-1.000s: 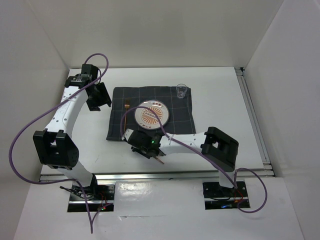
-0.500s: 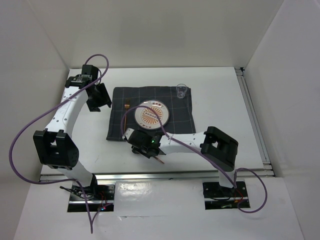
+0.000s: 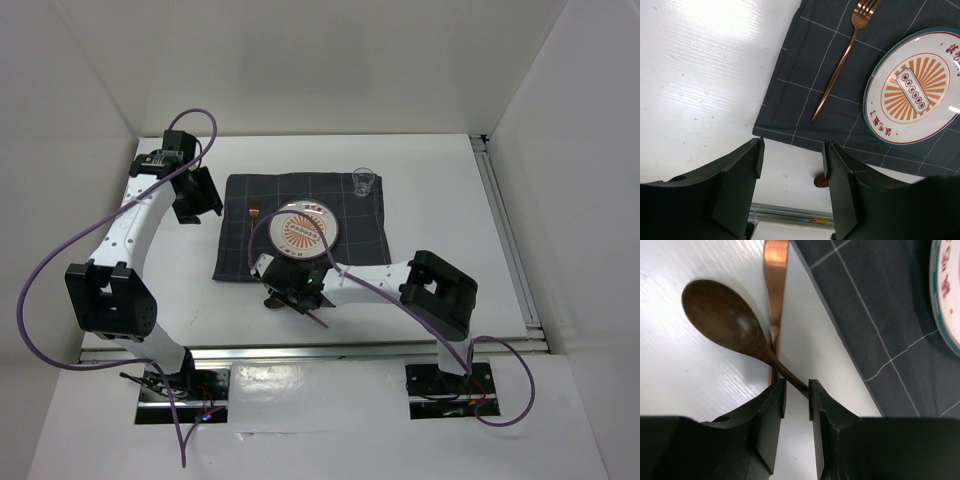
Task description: Set the dinner table for one person
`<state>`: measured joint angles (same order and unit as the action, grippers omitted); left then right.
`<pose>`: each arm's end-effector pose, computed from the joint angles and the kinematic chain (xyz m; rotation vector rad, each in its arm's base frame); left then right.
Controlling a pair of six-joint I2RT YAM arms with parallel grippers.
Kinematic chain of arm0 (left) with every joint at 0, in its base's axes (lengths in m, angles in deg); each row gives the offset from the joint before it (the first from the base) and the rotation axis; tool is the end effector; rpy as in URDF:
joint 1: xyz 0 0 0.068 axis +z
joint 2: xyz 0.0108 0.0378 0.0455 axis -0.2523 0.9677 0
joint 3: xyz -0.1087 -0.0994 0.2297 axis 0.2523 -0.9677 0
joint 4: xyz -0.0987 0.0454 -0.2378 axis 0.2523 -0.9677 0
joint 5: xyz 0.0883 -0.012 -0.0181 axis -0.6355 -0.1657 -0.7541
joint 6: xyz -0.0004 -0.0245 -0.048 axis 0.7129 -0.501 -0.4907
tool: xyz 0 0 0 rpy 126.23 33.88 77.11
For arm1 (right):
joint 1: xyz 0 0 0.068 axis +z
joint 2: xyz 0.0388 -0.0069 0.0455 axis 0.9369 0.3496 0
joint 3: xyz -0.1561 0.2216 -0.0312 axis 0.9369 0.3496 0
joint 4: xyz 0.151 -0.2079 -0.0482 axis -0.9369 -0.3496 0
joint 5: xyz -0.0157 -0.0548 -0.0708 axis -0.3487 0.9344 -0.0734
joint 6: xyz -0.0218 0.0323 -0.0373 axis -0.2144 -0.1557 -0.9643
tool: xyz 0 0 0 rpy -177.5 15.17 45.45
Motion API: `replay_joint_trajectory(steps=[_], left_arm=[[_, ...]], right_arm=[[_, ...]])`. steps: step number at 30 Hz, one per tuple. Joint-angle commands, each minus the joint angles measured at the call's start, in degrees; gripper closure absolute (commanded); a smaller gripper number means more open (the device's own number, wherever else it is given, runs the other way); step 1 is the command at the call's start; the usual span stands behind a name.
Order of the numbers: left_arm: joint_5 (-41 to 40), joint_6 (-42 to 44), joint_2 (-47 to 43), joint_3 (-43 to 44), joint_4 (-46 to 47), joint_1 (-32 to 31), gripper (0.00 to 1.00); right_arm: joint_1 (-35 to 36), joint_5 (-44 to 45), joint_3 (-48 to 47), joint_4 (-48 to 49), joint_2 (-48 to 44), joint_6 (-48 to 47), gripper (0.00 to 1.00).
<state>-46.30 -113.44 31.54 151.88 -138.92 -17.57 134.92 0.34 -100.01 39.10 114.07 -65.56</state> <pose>0.3318 -0.0142 0.3305 -0.7076 2.5131 -0.1189 0.1666 0.3415 0.1642 -1.3289 2.2041 0.0700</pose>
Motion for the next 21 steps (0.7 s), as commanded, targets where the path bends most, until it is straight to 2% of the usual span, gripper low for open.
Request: replay_joint_trajectory(steps=[1, 6, 10, 12, 14, 21], left_arm=[[-0.54, 0.71, -2.16, -0.07, 0.59, 0.06, 0.33], [-0.54, 0.71, -2.16, -0.07, 0.59, 0.06, 0.33], [-0.54, 0.71, -2.16, -0.07, 0.59, 0.06, 0.33], [-0.54, 0.71, -2.16, -0.07, 0.59, 0.06, 0.33], [-0.54, 0.71, -2.16, -0.07, 0.59, 0.06, 0.33], [-0.54, 0.19, -2.16, -0.07, 0.59, 0.06, 0.33]], right_arm=[[-0.79, -1.16, 2.52, 0.99, -1.11, -0.65, 0.64], [-2.02, -3.18, 3.67, 2.93, -0.59, -1.27, 0.66], [-2.02, -4.23, 3.67, 2.93, -0.59, -1.27, 0.80], [-2.02, -4.24, 3.67, 2.93, -0.59, -1.79, 0.92], [-2.02, -3.62, 3.67, 2.23, -2.42, -2.32, 1.00], [-1.49, 0.42, -0.63, -5.85, -10.77, -4.60, 1.00]])
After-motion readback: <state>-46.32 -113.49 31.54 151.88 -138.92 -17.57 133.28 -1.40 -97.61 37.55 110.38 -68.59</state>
